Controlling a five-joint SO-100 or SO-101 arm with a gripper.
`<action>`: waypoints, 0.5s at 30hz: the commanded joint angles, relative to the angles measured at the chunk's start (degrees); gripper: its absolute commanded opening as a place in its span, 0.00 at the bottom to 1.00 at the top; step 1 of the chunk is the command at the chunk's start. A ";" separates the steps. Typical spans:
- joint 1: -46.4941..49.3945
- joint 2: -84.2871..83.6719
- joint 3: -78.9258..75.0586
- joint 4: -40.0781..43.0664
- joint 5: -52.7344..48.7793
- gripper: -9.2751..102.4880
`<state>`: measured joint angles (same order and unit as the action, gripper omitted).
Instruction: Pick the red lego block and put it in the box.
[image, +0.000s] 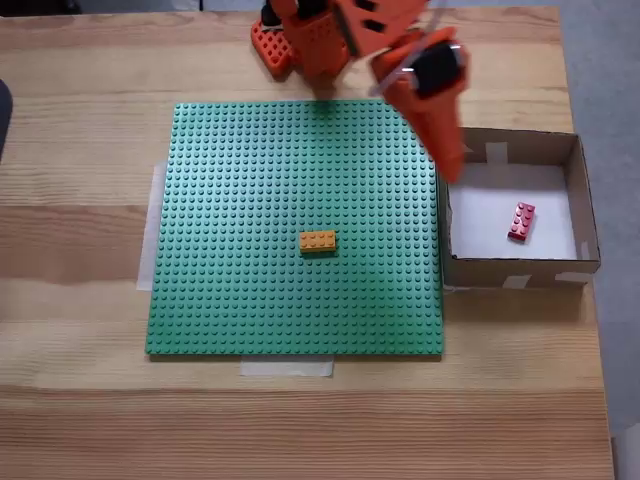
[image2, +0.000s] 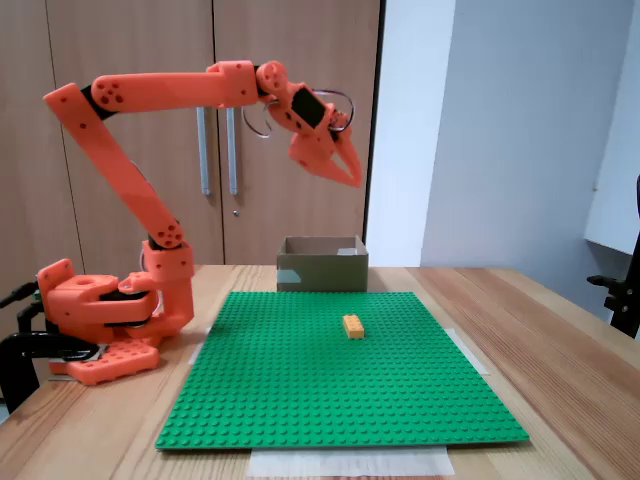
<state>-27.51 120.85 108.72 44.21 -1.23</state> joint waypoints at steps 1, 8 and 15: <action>6.06 3.87 -1.49 -1.05 2.55 0.07; 18.81 5.89 -1.49 -1.76 7.56 0.07; 24.08 13.01 4.57 -1.85 5.54 0.07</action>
<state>-4.66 129.99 112.24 43.15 5.36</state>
